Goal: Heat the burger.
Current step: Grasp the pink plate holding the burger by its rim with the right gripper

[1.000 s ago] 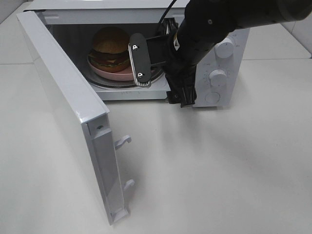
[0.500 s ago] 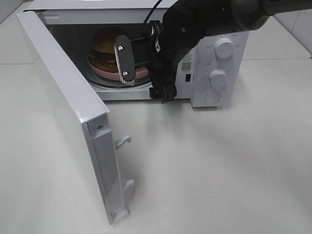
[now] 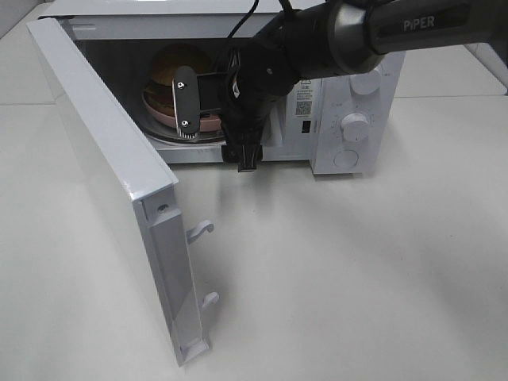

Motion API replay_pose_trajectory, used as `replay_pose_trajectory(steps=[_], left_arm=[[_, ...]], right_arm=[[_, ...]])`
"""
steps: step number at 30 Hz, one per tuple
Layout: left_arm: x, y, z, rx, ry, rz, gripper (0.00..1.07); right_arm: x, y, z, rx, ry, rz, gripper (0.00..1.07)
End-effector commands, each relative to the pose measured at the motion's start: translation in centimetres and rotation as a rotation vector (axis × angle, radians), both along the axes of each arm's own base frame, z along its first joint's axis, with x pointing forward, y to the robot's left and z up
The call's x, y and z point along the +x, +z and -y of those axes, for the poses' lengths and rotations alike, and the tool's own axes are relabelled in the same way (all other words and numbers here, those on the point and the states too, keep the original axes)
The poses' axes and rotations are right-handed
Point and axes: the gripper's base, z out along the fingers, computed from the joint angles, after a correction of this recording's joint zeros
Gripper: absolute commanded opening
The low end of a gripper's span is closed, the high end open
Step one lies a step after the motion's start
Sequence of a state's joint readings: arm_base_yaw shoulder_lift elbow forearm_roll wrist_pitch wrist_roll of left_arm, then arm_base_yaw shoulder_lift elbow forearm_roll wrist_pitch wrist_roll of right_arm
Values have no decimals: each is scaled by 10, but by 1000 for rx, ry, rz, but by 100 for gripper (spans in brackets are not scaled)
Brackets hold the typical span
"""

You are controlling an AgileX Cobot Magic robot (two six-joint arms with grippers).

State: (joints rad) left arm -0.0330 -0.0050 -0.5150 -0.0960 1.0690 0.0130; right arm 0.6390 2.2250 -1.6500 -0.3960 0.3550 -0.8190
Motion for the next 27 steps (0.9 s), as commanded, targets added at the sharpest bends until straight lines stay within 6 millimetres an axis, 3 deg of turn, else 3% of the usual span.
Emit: replay_pose_trajectory(steps=[1,13,27], left_arm=[[-2,0,0,-1,9,14,100],[-2,0,-1,2,12,14,100],[-2,0,-1,2,12,14,100]], right_arm=[[4,-1,-3,13,-6,7,83],[21,-15,-9,46,-29,7,79],[23,-30,-12,71,-24,-1,76]])
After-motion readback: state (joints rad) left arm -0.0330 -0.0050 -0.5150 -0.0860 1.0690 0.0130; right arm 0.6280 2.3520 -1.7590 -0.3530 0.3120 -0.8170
